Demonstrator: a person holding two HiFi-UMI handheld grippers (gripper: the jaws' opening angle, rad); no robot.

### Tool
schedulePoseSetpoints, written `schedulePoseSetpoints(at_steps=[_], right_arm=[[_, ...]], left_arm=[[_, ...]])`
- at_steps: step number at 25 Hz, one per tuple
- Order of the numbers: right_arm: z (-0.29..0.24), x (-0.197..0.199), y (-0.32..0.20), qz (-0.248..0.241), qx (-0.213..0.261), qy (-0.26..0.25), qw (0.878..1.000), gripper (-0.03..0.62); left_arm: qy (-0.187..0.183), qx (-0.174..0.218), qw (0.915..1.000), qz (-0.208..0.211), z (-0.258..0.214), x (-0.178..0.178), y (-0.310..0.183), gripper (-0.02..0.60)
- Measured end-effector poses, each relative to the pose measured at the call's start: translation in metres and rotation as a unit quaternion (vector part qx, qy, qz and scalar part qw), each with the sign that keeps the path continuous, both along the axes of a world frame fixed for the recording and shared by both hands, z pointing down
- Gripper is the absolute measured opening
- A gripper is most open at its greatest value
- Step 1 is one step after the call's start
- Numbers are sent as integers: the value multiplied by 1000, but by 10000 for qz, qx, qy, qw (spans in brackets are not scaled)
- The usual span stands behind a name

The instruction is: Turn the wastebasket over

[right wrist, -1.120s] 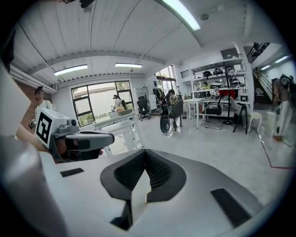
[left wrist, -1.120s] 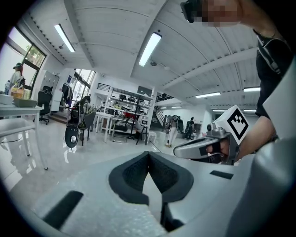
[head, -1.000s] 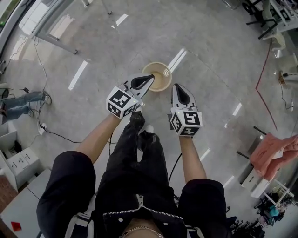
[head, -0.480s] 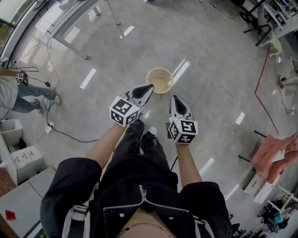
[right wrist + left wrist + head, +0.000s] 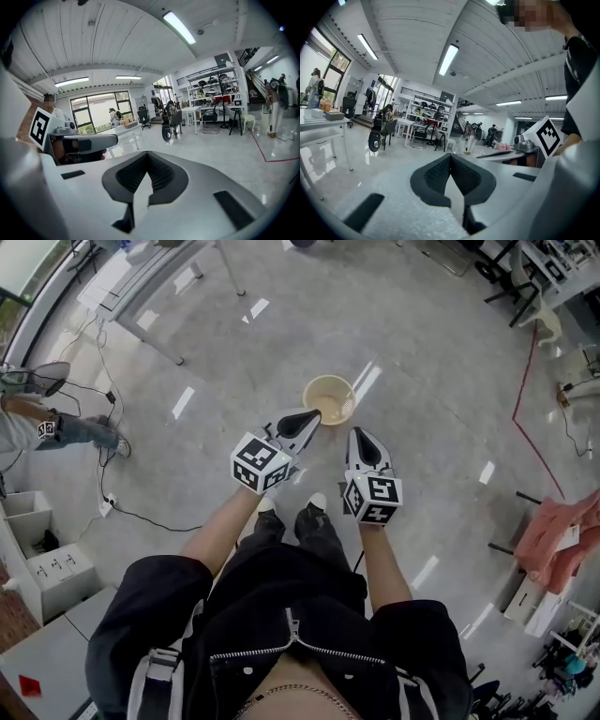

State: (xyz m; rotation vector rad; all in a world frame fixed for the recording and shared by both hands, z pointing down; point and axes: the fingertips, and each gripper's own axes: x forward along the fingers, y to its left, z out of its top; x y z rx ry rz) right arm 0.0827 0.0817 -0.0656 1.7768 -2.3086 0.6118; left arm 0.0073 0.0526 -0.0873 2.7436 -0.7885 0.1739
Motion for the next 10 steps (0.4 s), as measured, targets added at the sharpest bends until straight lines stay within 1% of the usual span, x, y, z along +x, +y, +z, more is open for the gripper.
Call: schedulePoseSetpoints(at_steps=[5, 10], right_arm=[[-10, -24, 13, 209, 49, 26, 9998, 9], [-21, -50, 25, 234, 114, 67, 9996, 9]], left_arm=[[90, 7, 9999, 48, -7, -26, 12, 3], [166, 48, 9998, 57, -17, -51, 21, 3]])
